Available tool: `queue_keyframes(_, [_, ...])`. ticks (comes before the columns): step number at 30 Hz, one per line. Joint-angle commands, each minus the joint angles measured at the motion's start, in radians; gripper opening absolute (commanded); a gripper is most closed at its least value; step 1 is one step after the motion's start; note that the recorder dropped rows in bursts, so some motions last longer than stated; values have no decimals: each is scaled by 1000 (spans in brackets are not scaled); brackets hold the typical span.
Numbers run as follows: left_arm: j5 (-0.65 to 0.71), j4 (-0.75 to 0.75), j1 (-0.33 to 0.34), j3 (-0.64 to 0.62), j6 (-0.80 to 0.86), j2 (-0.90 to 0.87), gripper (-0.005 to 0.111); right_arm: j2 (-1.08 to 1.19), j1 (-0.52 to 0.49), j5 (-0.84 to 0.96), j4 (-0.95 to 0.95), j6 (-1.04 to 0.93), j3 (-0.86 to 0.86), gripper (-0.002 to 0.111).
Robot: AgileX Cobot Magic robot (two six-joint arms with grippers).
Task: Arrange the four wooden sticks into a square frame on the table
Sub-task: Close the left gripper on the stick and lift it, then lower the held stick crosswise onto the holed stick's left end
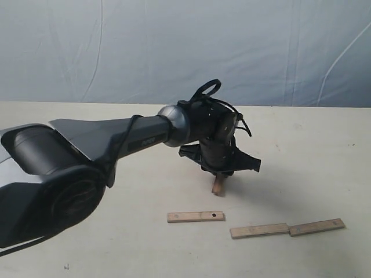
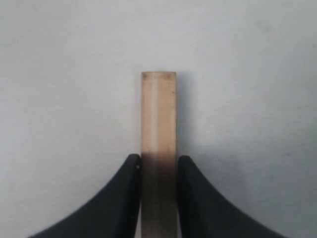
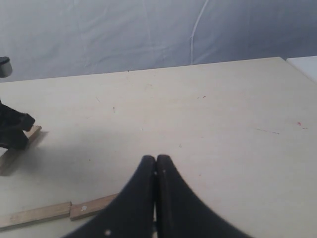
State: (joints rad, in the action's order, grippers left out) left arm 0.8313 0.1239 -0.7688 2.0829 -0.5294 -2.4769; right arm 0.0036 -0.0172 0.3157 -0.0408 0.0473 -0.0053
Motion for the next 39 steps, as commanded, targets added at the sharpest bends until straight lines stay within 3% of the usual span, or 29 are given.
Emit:
queue_keyframes(1, [71, 103, -16, -8, -150, 75, 0, -4, 2, -8, 4, 0, 5, -1])
queue_keyframes(5, [136, 222, -65, -82, -257, 147, 0, -4, 2, -8, 4, 0, 5, -1])
queue_keyframes(9, [123, 234, -111, -217, -310, 235, 0, -4, 2, -8, 4, 0, 5, -1])
queue_keyframes(17, [-47, 300, -171, -597, -571, 473, 0, -4, 2, -8, 4, 0, 5, -1])
queue_keyframes(24, [-176, 307, -192, -821, -748, 538, 0, -4, 2, -8, 4, 0, 5, -1])
queue_keyframes(31, [-306, 326, -192, -929, -836, 538, 0, -4, 2, -8, 4, 0, 5, -1])
queue_keyframes(39, [-256, 368, -189, -946, -858, 538, 0, -4, 2, -8, 4, 0, 5, -1])
